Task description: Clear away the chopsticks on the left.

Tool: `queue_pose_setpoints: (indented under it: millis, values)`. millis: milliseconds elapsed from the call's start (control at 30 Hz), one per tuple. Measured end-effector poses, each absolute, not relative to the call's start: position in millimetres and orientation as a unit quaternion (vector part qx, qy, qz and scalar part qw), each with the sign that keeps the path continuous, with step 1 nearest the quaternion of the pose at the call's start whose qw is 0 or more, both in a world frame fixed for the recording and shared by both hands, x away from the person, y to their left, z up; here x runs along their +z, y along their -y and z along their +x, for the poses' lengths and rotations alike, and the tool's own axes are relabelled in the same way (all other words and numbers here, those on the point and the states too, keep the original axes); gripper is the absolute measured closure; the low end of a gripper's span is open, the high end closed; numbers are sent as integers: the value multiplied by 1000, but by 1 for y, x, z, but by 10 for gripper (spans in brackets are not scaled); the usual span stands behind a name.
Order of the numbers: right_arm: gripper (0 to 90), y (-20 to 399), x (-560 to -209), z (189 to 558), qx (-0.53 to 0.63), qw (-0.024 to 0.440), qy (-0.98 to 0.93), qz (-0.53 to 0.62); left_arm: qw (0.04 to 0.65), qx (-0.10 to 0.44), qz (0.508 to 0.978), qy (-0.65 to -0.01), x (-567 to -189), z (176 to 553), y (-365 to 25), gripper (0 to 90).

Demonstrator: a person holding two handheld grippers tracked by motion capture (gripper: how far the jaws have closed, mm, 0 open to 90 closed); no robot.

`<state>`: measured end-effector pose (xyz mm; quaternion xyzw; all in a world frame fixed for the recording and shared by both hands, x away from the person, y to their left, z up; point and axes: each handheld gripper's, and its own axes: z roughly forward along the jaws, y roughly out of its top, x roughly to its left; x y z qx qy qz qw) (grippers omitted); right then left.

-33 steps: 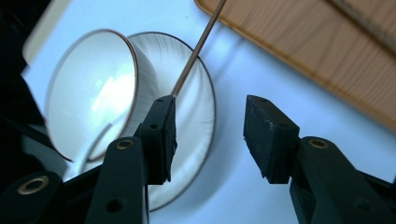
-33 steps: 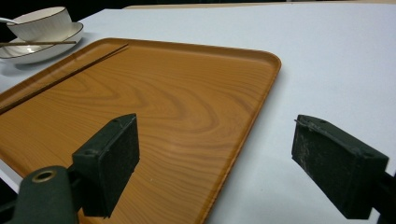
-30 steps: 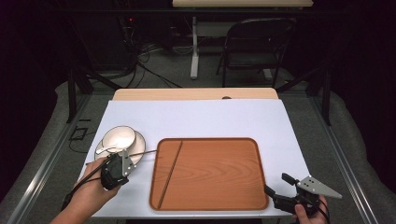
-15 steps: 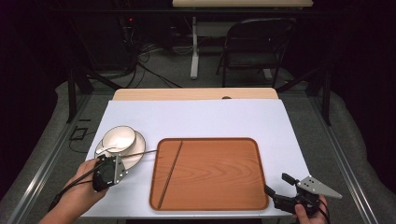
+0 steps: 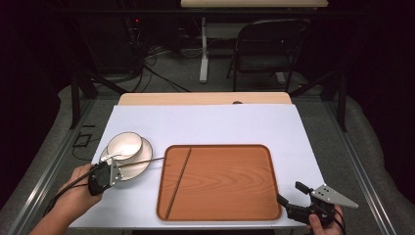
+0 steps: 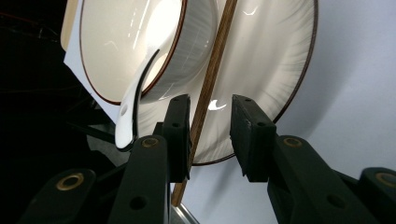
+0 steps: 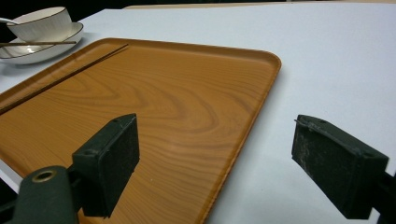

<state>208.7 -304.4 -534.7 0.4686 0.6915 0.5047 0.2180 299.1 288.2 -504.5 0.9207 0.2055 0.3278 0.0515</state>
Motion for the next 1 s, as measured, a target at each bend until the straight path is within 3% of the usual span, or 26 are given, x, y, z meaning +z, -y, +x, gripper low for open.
queue_pose_setpoints:
  millis: [700,1000]
  values:
    - [147,305,-535,209,505,217,-692,468,42,321,924,-202,-526,318,-295,718]
    - [147,305,-535,209,505,217,-692,468,22,308,934,-178,-526,318,-292,804]
